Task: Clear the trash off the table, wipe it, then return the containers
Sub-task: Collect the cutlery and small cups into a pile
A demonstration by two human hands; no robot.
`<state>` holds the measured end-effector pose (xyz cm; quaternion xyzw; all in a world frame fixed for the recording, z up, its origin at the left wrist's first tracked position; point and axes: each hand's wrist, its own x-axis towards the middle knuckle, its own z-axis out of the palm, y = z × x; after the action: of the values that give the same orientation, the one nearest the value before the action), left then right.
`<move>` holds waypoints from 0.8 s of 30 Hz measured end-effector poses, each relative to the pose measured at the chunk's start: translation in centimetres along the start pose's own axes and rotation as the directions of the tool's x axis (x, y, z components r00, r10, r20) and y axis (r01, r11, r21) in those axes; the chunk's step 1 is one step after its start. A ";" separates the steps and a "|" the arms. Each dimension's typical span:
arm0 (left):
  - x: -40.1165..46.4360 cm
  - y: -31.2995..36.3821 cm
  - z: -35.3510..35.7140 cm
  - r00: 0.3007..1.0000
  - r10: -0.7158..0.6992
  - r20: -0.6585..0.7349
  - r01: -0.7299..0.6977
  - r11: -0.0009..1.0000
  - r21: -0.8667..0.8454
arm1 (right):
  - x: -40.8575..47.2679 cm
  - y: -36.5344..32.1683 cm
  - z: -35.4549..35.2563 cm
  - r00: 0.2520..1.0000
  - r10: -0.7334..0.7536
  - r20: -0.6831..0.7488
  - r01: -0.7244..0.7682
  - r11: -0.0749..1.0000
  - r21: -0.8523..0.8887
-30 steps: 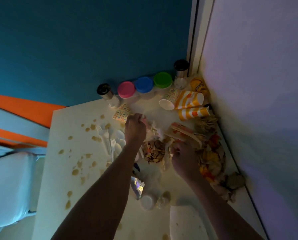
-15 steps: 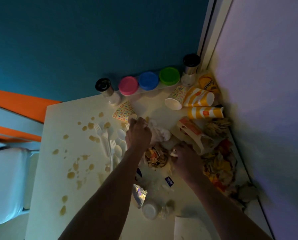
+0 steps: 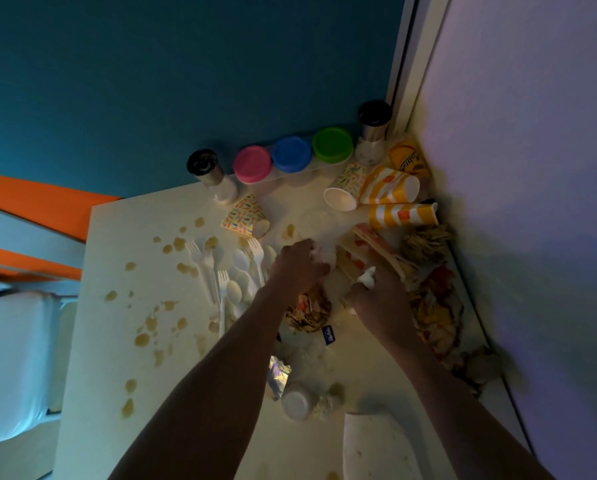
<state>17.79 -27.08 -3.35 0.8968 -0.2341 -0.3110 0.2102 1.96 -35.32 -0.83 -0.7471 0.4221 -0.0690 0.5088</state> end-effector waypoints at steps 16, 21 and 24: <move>-5.8 -4.4 -5.8 0.964 -0.206 -0.167 -0.005 0.618 -0.786 | 1.1 -0.5 3.1 0.960 0.194 0.203 -0.232 0.955 0.186; -5.8 -5.1 -6.3 0.950 -0.309 -0.042 0.163 0.607 -0.778 | 1.0 -1.3 3.2 0.983 0.052 0.175 -0.075 0.989 0.126; -6.2 -5.5 -6.2 0.927 -0.375 0.019 0.232 0.532 -0.814 | 2.3 -2.8 3.7 0.973 -0.053 0.227 0.054 0.999 0.004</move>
<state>19.09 -17.80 1.04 0.7524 0.1092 -0.3422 0.5521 6.97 -33.98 -1.08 -0.7618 0.3412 0.0036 0.5507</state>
